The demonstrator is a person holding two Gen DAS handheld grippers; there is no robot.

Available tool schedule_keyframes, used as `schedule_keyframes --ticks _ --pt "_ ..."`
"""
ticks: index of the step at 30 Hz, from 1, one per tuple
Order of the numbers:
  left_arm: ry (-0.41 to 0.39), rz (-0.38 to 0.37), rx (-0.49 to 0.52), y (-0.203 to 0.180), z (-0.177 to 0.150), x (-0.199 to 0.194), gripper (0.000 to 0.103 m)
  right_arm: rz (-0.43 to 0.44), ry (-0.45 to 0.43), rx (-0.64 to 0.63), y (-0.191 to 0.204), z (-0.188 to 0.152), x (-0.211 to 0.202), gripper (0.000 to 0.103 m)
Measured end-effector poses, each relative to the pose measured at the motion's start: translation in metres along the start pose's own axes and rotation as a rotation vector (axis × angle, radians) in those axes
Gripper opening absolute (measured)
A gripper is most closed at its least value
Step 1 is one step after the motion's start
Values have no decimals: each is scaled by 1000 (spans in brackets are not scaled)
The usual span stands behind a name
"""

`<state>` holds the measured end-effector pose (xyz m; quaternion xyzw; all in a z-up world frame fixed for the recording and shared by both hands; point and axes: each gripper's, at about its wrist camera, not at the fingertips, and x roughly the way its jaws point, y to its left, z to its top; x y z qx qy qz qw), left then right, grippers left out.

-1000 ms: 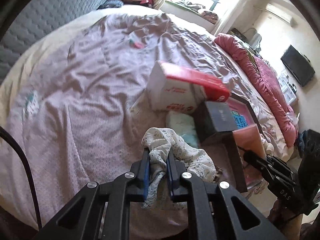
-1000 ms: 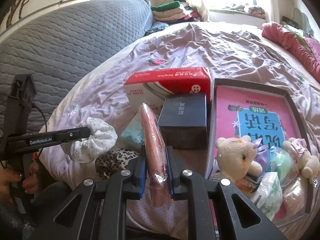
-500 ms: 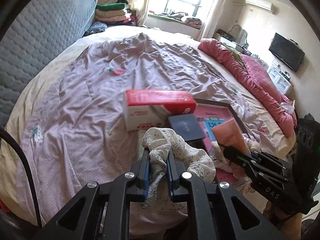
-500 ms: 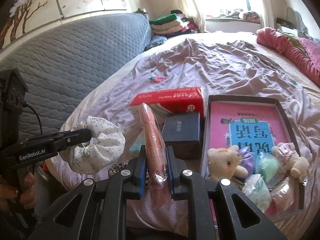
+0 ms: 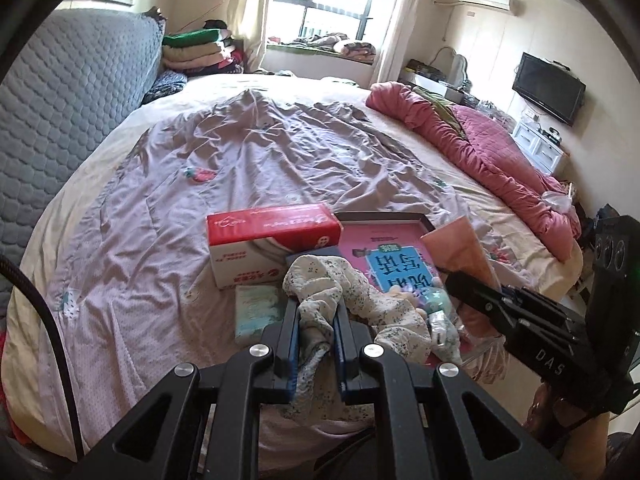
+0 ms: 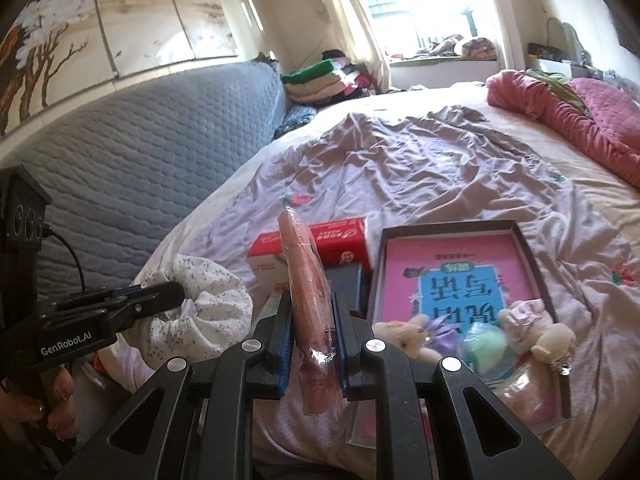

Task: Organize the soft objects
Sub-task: 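Carry the floral cloth with the left tool while the right tool carries the pink bag over the tray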

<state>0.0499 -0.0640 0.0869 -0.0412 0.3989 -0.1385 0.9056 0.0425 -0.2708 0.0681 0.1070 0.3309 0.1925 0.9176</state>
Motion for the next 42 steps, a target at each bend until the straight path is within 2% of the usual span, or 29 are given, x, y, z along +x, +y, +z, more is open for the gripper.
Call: schedule_keyframes --ticks 17,25,39,42 --pt "-5 -28 71 -44 5 -4 14 -112 -104 89 -55 9 -55 19" --pt "3 -42 120 -70 3 3 14 -150 -137 147 -83 2 -72 19" --pt "62 -36 207 -102 -22 59 14 -133 -125 188 -101 -13 -61 19" --pt "82 -15 236 -109 -30 76 14 -132 -115 194 -104 -17 -56 19"
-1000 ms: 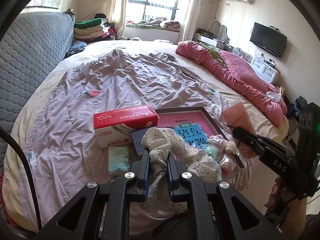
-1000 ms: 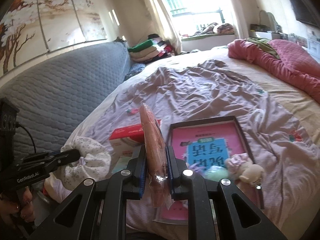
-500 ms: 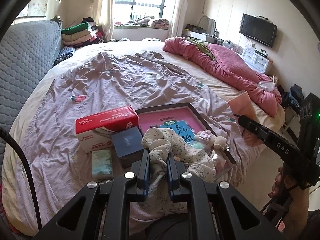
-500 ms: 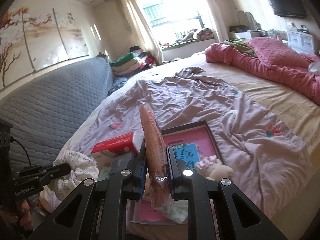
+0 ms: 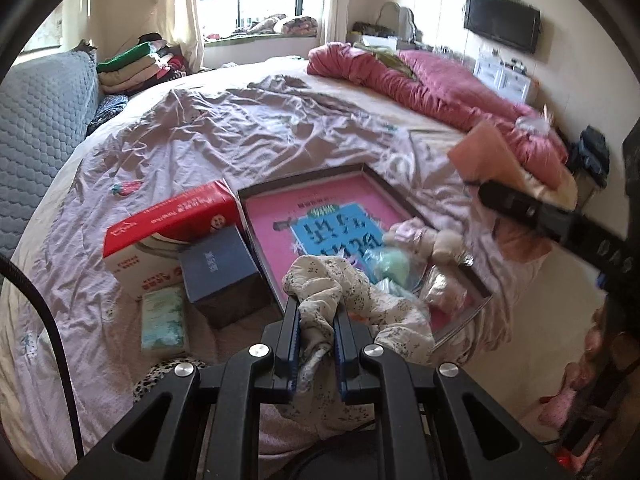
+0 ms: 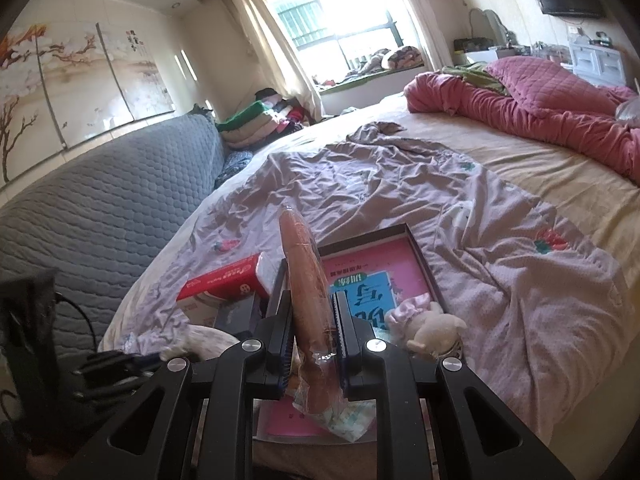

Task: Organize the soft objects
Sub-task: 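Carry the floral cloth with the left tool while the right tool carries the pink bag over the tray, then open the right tool to drop the pink bag while the left tool lowers and releases the cloth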

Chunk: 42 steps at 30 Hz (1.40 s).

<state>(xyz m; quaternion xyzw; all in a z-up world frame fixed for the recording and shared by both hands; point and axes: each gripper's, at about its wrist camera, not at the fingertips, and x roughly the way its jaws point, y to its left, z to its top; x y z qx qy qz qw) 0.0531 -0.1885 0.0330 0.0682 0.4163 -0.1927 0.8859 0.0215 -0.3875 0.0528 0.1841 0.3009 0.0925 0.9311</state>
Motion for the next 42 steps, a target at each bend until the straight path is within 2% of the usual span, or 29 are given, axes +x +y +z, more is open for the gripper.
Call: schedule_keyframes --ticks 8,17,24,31,42 --pt "35 24 42 -9 -13 30 14 0 24 23 -9 -6 16 19" --pt "40 14 20 -4 -18 52 15 -17 61 22 -11 -12 34 20" --pt "30 5 2 0 -21 58 15 -50 96 17 -14 -15 54 20" --pt "28 0 40 -4 -30 65 15 -80 131 35 -19 -18 73 20" --pt "50 -43 16 4 -33 78 16 -130 165 64 -28 -26 89 20"
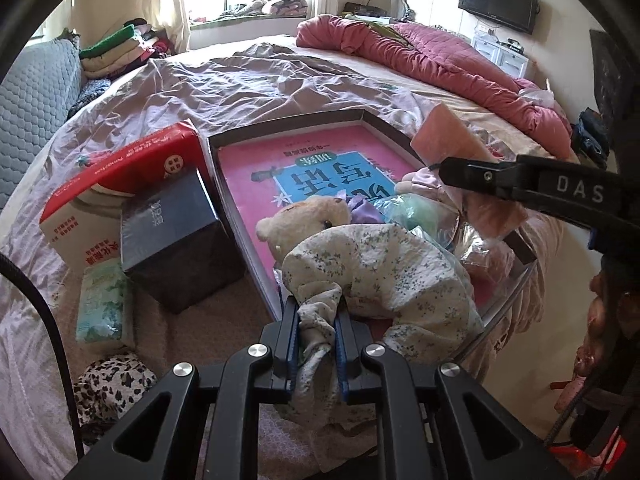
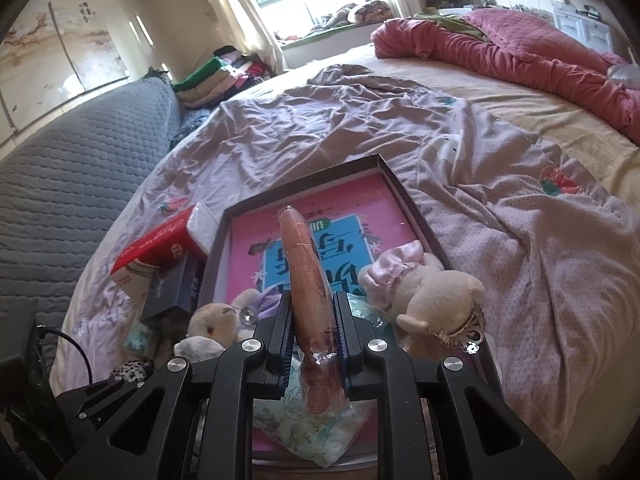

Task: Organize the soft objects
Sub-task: 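Open the right tool to drop the pink bag while the left tool lowers and releases the cloth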

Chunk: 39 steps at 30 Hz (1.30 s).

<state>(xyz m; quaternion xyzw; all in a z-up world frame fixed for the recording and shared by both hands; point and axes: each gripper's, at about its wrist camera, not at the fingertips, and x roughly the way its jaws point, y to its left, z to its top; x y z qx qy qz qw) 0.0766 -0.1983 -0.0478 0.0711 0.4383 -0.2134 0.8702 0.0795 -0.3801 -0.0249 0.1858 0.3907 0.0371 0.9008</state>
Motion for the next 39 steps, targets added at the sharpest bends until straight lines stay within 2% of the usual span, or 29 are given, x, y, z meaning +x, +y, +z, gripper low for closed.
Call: schedule_keyframes --ticks 18,26,39 --pt "22 -54 -16 7 -2 9 16 -44 30 7 0 -4 19 21" --pt "21 -53 -15 6 -2 9 16 -64 10 -17 2 -3 14 32" --pt "14 -59 -28 6 -2 8 16 -99 -31 -15 -3 1 -1 36"
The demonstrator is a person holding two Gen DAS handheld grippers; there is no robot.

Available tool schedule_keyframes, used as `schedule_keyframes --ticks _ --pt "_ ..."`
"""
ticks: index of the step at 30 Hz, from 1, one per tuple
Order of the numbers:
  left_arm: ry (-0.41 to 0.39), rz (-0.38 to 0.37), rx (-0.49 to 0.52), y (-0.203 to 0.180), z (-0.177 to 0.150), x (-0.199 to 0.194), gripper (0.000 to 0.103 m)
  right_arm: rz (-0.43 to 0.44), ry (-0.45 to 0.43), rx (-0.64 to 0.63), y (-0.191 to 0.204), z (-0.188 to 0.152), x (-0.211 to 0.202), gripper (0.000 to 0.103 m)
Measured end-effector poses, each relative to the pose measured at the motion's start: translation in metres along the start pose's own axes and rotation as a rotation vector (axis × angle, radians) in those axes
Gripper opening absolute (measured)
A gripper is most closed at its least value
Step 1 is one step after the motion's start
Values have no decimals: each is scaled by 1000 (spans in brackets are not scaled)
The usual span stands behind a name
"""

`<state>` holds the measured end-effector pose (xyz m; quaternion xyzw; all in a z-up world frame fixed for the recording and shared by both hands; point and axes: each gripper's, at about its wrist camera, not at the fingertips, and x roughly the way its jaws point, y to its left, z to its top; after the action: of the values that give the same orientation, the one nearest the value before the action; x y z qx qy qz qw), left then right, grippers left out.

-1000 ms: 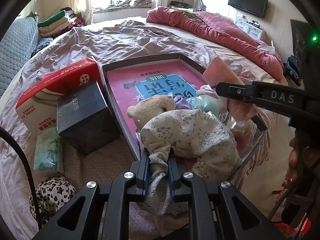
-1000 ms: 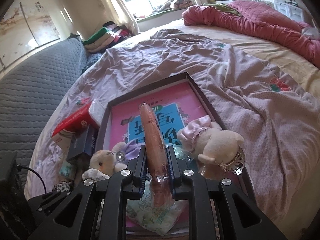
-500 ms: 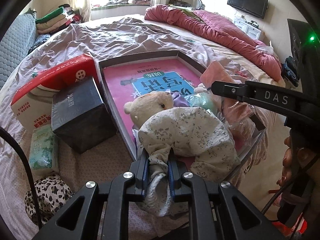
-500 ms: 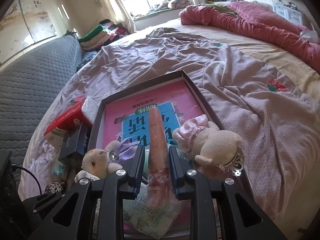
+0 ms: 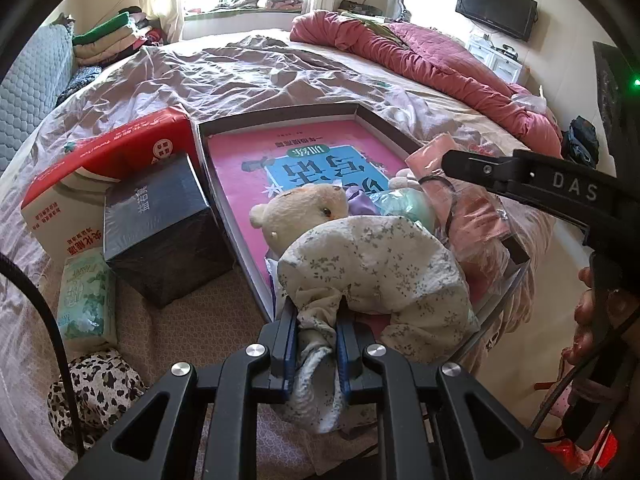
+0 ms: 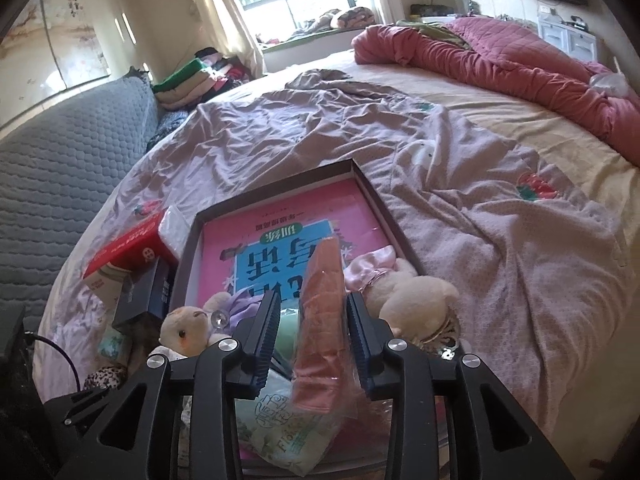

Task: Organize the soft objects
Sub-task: 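Open the right tool to drop the pink bag while the left tool lowers and releases the cloth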

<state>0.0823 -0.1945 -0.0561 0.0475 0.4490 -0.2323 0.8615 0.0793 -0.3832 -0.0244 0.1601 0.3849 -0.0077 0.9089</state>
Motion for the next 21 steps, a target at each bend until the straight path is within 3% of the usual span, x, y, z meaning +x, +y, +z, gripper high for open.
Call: schedule_keyframes --ticks 15,21 --pt "-18 6 15 -3 -1 -7 26 1 -35 -29 11 2 -10 36" --pt "-26 -3 21 -4 -1 -11 34 3 -48 -16 9 4 -14 43"
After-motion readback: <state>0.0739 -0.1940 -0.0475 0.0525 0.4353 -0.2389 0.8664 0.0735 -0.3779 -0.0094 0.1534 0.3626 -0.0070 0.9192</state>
